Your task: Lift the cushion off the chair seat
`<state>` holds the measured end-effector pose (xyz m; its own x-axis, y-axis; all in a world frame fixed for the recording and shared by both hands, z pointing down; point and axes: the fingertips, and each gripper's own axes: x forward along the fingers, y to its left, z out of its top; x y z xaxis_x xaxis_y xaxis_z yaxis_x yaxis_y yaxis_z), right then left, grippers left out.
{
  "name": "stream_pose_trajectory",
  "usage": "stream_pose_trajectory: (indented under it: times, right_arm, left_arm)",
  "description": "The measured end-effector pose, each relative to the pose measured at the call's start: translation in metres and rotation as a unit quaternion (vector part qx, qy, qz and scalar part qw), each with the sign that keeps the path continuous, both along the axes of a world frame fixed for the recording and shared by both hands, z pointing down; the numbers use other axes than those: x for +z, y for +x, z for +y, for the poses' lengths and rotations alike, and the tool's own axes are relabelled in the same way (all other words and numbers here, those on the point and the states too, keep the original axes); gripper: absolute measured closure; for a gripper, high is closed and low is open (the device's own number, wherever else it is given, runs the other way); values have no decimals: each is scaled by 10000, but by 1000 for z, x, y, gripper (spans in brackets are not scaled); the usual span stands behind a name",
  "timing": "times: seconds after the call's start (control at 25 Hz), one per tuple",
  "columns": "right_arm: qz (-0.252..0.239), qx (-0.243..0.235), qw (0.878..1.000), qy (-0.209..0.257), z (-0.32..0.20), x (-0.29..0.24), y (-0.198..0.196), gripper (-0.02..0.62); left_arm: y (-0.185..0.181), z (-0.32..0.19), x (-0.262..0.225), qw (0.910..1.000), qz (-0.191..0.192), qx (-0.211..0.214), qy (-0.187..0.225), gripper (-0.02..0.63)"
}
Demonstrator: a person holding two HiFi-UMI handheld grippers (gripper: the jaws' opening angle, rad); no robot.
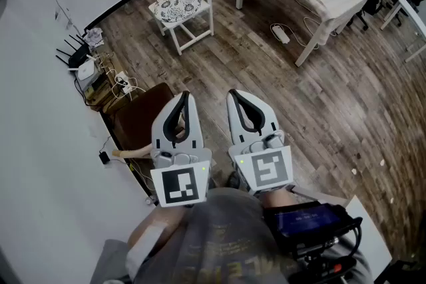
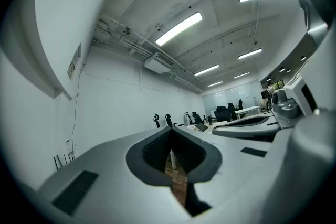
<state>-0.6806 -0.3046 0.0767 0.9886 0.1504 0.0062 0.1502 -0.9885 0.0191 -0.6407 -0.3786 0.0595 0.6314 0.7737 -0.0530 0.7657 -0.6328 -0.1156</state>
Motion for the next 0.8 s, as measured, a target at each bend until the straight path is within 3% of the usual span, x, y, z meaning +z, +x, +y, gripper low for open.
stream_pose_trajectory:
  times: [0.8]
  right_arm:
    - [138,-341,9990,248,48,18,-23,588]
  left_arm:
    - [-30,52,14,10000,-6,-78,4,600]
